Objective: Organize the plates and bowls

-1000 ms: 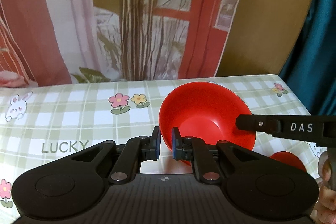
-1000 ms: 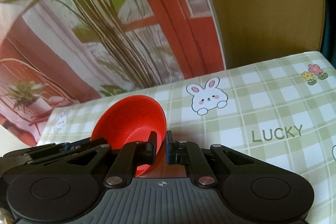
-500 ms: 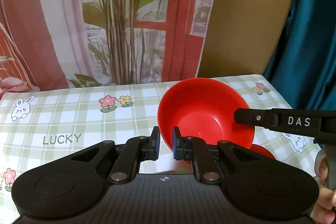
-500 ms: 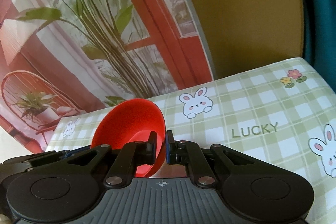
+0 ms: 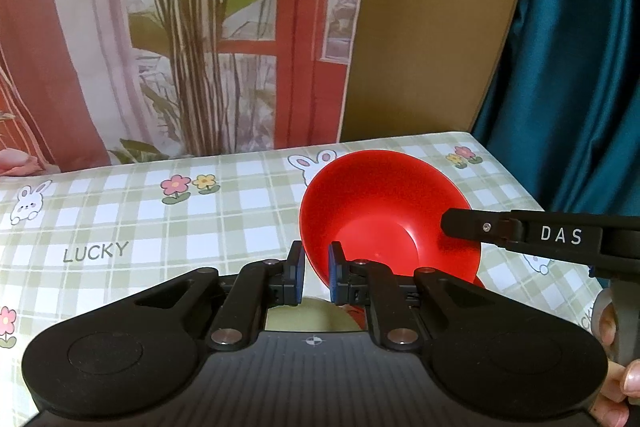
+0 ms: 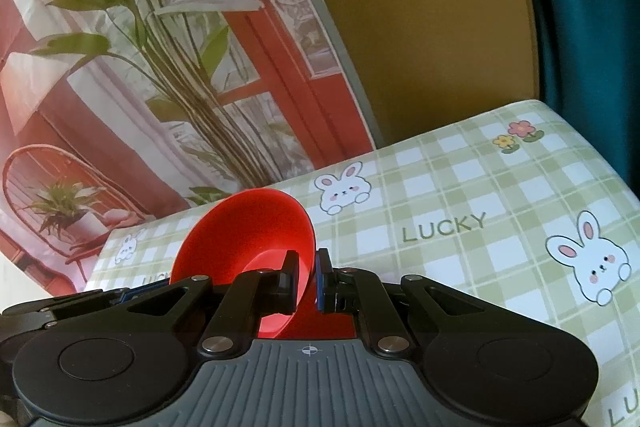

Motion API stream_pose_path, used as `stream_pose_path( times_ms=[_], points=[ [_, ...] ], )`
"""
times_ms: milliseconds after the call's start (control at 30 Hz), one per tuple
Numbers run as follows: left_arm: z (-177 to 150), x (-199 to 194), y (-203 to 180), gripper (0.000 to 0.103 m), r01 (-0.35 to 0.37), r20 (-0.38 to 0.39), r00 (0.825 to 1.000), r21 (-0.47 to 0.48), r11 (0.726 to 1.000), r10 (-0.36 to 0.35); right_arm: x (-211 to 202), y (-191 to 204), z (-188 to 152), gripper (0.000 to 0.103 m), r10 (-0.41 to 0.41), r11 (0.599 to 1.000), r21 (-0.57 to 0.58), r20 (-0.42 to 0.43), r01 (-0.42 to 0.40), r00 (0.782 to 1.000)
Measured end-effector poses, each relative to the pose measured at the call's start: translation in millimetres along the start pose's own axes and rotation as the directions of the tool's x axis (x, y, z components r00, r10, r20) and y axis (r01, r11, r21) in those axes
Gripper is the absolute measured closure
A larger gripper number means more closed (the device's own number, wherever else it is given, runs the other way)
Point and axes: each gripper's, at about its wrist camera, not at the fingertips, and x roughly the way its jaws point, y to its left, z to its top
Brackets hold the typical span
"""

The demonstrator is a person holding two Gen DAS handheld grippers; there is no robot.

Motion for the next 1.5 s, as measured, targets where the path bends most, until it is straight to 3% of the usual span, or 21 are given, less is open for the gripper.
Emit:
stream_pose_path(
  times_ms=[1500],
  points=[
    [-10.9,-2.6,-18.1,0.090,0.077,-0.014,0.997,0.051,0.996,-0.077,-23.4,-39.6,-21.4,0.095,-0.039,0.997,0.061,0.006,0.038,0.999]
  ],
)
